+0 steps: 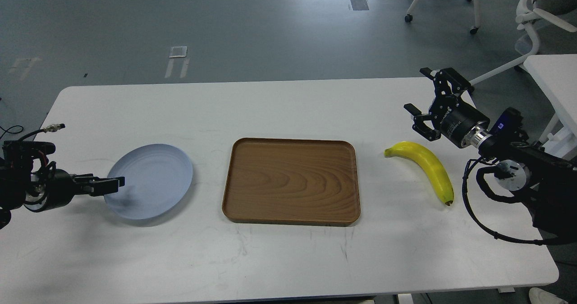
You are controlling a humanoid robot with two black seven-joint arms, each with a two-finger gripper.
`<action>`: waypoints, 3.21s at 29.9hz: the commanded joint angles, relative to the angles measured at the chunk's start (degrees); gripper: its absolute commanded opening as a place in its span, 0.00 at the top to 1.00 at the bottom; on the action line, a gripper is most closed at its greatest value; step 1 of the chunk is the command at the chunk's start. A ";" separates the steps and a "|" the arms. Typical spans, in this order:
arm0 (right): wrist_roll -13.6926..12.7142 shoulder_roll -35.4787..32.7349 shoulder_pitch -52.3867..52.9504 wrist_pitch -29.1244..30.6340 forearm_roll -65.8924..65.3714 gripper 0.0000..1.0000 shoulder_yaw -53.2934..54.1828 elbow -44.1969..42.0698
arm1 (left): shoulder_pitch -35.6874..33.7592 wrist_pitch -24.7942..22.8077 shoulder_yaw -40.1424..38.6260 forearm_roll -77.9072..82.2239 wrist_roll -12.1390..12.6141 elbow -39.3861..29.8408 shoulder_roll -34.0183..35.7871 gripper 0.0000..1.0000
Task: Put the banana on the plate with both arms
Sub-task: 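Grip the rim of the light blue plate with the left gripper, then lift the plate with the left gripper and carry it over the wooden tray, then lower the plate flat onto the tray and open the left gripper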
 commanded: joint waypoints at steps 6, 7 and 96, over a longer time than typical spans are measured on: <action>0.00 0.09 -0.24 0.00 -0.05 0.01 0.00 0.01 | 0.27 0.07 0.10 -1.91 0.00 0.08 -0.01 0.36; 0.00 0.09 -0.24 0.00 -0.05 0.01 0.00 0.01 | 0.80 0.16 0.10 -1.99 0.00 0.08 -0.01 0.36; 0.00 -2.54 0.20 0.00 -0.13 0.01 -0.26 0.36 | -21.08 -6.35 12.66 -2.08 0.00 10.89 -37.89 0.74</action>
